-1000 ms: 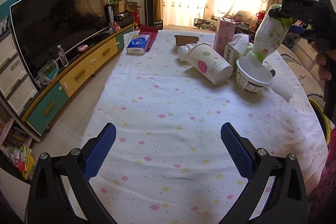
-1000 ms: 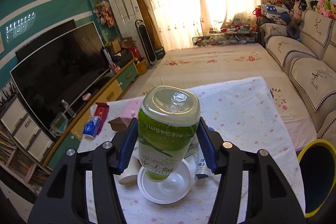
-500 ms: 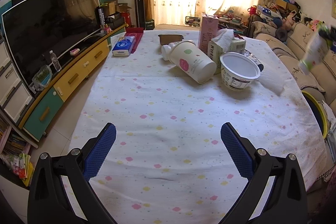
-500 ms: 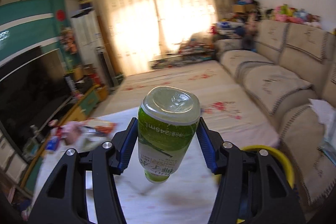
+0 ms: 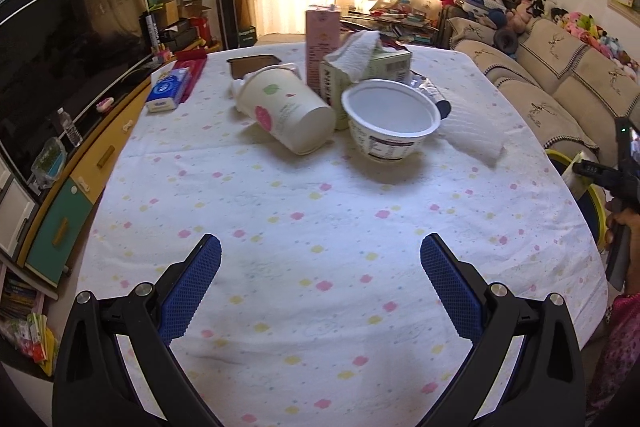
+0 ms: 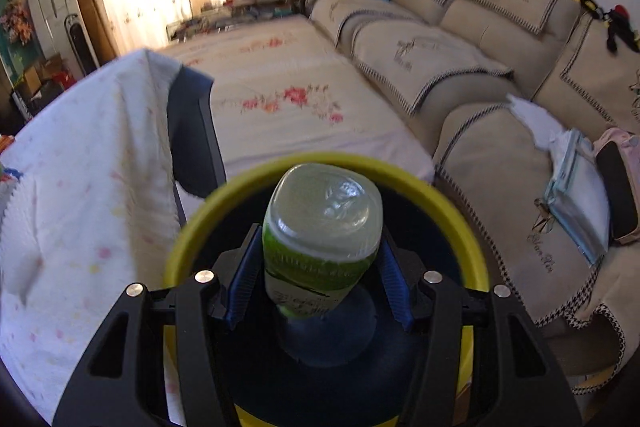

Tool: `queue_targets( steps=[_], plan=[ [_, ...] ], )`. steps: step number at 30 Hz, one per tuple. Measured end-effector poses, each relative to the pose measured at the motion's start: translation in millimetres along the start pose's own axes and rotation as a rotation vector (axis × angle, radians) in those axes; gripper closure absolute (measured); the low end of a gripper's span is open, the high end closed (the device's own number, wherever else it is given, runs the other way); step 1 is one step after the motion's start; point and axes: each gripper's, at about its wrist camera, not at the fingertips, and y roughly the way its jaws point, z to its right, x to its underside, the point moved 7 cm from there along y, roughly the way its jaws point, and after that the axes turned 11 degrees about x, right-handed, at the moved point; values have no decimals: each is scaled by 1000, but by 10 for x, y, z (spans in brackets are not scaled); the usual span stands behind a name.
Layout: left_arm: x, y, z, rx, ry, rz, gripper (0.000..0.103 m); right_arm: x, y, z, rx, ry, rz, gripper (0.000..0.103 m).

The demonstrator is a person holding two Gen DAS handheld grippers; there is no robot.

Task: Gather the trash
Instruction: 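Carry the bottle over the yellow-rimmed bin and release it with the right gripper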

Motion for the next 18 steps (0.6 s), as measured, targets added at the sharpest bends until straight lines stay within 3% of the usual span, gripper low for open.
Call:
queue_targets(
  steps=[3,10,16,18],
  plan=[
    [-68,86,80,17,17,-11,5,21,64,36,36,-1,-3,50],
    [-290,243,309,72,74,-31,5,23,-1,27,-10,1,2,46],
    [-592,476,651,96,204,-42,5,-24,-183,28,-41,12,26,44],
    [-677,599,726,96,237,-62,11,-27,-235,26,-49,13,33,43]
  ],
)
